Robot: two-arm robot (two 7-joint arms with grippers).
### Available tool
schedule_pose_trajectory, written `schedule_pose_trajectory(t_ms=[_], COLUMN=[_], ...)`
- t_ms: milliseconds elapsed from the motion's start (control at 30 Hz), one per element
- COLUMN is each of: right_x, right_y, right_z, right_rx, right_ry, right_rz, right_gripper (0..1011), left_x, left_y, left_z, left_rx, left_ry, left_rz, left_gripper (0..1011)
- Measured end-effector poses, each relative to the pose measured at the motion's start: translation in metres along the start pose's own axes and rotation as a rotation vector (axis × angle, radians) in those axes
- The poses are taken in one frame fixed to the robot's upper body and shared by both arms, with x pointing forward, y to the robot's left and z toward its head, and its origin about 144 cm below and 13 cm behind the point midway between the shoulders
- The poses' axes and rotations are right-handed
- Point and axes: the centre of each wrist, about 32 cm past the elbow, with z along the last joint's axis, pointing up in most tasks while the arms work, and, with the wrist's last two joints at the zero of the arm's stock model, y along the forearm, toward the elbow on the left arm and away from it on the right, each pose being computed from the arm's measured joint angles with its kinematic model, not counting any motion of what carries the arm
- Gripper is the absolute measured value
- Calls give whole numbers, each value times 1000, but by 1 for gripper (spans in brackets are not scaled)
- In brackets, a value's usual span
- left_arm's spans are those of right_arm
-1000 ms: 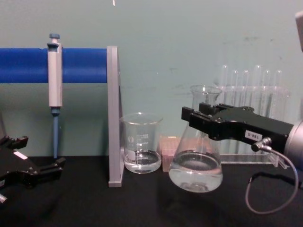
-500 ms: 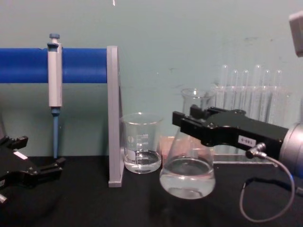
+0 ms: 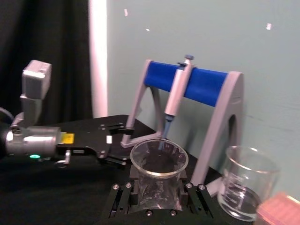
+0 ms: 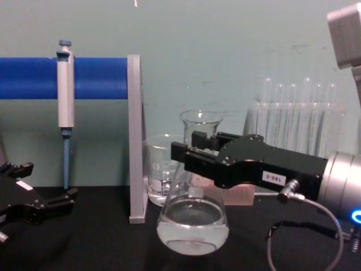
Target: Grasp the erlenmeyer flask with one hand, shake it three times, then place it back.
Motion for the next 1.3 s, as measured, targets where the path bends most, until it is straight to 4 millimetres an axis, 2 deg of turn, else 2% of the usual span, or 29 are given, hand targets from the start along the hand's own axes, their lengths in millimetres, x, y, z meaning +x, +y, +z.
schedule_pose_trajectory(t_ms=[267, 500, 900, 1300], right_x=[-2, -4, -6, 2], right_y=[0, -2, -10, -29], right_z=[0, 0, 0, 0], right_rx=[5, 15, 31, 21], right_ry=[-3, -8, -56, -68], right_rz=[40, 8, -148, -357], right_gripper=[453, 453, 453, 453], left_x=[0, 0, 0, 0], left_y=[0, 0, 0, 0], left_z=[0, 0, 0, 0], left_rx=[0, 0, 0, 0], left_ry=[0, 0, 0, 0], left_rz=[0, 0, 0, 0], left_gripper=[1001, 1001, 1001, 1001])
